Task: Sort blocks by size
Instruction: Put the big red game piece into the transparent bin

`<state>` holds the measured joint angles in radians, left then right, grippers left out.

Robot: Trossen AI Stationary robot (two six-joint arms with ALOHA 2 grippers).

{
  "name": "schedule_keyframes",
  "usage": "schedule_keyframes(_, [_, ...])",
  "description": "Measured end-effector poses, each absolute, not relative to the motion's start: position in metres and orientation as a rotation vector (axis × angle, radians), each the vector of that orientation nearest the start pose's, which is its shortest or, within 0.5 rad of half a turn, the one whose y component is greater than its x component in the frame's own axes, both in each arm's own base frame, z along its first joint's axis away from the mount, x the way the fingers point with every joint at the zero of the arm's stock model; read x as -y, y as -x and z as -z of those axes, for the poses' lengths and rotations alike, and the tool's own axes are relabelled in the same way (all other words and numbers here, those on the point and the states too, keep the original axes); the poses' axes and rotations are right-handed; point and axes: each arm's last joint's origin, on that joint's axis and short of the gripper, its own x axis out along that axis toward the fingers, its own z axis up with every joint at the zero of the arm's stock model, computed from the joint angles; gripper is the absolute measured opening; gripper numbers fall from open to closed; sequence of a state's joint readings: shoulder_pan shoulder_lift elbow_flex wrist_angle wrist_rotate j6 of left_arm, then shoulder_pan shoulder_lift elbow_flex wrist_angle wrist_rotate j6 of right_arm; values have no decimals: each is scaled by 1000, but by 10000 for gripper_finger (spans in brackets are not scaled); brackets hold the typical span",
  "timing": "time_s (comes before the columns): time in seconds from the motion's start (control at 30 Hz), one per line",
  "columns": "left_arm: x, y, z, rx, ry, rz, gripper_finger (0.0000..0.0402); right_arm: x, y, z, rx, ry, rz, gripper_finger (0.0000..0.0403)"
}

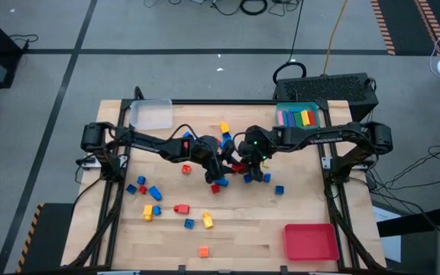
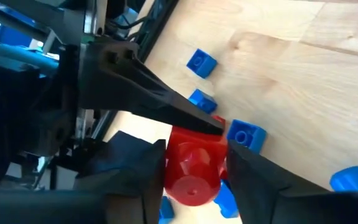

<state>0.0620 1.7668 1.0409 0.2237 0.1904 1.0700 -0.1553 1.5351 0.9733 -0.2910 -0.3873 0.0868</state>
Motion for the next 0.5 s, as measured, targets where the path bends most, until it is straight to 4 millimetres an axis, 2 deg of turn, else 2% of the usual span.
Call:
schedule_keyframes(0.27, [-20, -377, -199, -439, -979, 301, 142, 39, -311, -217, -825, -331, -151, 142])
schedule_keyframes(0.5, [-29, -370, -218, -437, -871, 217, 126, 40, -312, -231, -757, -310, -93, 179])
